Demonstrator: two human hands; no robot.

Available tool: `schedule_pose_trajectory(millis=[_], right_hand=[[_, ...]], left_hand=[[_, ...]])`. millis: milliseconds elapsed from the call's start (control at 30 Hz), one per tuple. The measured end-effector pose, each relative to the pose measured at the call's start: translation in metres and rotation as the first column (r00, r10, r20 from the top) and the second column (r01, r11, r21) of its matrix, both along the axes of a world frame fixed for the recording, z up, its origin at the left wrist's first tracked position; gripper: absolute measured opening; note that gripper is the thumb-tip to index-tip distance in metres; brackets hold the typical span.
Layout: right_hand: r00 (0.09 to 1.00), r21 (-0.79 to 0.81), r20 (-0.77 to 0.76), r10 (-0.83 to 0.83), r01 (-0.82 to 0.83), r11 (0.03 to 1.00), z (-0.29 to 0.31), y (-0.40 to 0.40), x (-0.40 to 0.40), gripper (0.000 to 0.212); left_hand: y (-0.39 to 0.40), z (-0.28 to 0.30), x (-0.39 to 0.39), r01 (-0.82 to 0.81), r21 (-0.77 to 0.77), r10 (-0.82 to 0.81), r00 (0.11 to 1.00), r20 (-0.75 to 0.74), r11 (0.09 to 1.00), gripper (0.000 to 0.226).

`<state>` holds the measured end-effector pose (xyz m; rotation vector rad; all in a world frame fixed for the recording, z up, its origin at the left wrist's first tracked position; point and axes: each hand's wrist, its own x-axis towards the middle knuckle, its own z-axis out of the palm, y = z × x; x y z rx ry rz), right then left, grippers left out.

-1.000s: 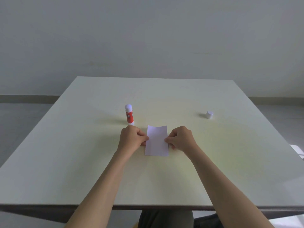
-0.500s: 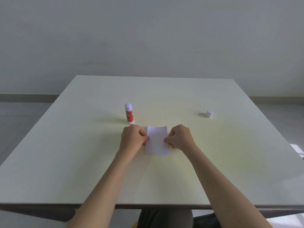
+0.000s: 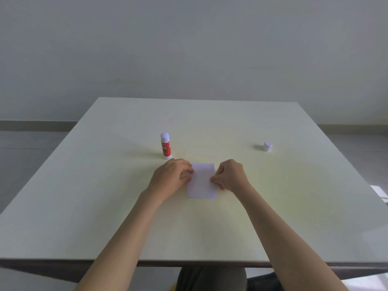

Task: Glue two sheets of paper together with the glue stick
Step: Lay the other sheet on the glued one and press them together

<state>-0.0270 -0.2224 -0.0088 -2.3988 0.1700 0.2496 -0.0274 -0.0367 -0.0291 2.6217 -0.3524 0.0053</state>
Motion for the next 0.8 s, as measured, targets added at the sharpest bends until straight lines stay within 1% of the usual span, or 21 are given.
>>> schedule_pose_trajectory(millis=[100, 167, 200, 233, 300, 367, 400, 467, 533, 600, 667, 800], right_hand=[[1.0, 0.021, 0.006, 0.007, -0.007, 1.0, -0.001, -0.001, 0.0, 0.029], [1.0, 0.021, 0.027, 0.01, -0.011, 1.0, -0.003, 0.0, -0.001, 0.02], [0.999, 0.002, 0.04, 0.011, -0.012, 1.0, -0.004, 0.001, -0.002, 0.014], [0.998, -0.044, 0.058, 0.013, -0.011, 0.999, -0.005, 0.003, -0.004, 0.012], [0.987, -0.222, 0.147, 0.069, -0.035, 0.974, -0.01, 0.007, -0.008, 0.026], [0.942, -0.415, 0.252, 0.222, -0.102, 0.904, -0.016, 0.013, -0.011, 0.038], [0.91, -0.476, 0.276, 0.311, -0.151, 0.866, -0.019, 0.015, -0.012, 0.043], [0.854, -0.538, 0.267, 0.447, -0.253, 0.804, -0.026, 0.02, -0.013, 0.053], [0.824, -0.569, 0.239, 0.514, -0.31, 0.761, -0.03, 0.023, -0.013, 0.06], [0.813, -0.604, 0.223, 0.538, -0.318, 0.731, -0.03, 0.022, -0.013, 0.06], [0.814, -0.64, 0.217, 0.538, -0.298, 0.708, -0.029, 0.019, -0.013, 0.052], [0.846, -0.65, 0.261, 0.464, -0.202, 0.733, -0.025, 0.004, -0.019, 0.046]], left_hand=[[0.008, 0.007, 0.002, 0.091, 0.087, -0.085, 0.994, -0.071, 0.992, 0.037], [0.011, 0.012, 0.002, 0.149, 0.138, -0.133, 0.984, -0.116, 0.979, 0.051], [0.011, 0.015, 0.002, 0.171, 0.162, -0.151, 0.98, -0.129, 0.972, 0.056], [0.011, 0.016, 0.002, 0.185, 0.184, -0.161, 0.977, -0.136, 0.965, 0.06], [0.01, 0.018, 0.003, 0.192, 0.219, -0.165, 0.977, -0.135, 0.957, 0.063], [0.01, 0.019, 0.004, 0.193, 0.226, -0.17, 0.978, -0.118, 0.955, 0.064], [0.01, 0.019, 0.005, 0.196, 0.223, -0.175, 0.978, -0.109, 0.955, 0.064], [0.01, 0.018, 0.006, 0.205, 0.225, -0.188, 0.978, -0.092, 0.953, 0.063], [0.01, 0.017, 0.006, 0.21, 0.229, -0.197, 0.977, -0.079, 0.95, 0.061], [0.011, 0.016, 0.007, 0.211, 0.235, -0.2, 0.977, -0.071, 0.949, 0.06], [0.013, 0.014, 0.006, 0.208, 0.239, -0.197, 0.978, -0.068, 0.949, 0.059], [0.015, 0.012, 0.007, 0.212, 0.243, -0.202, 0.977, -0.062, 0.947, 0.062]])
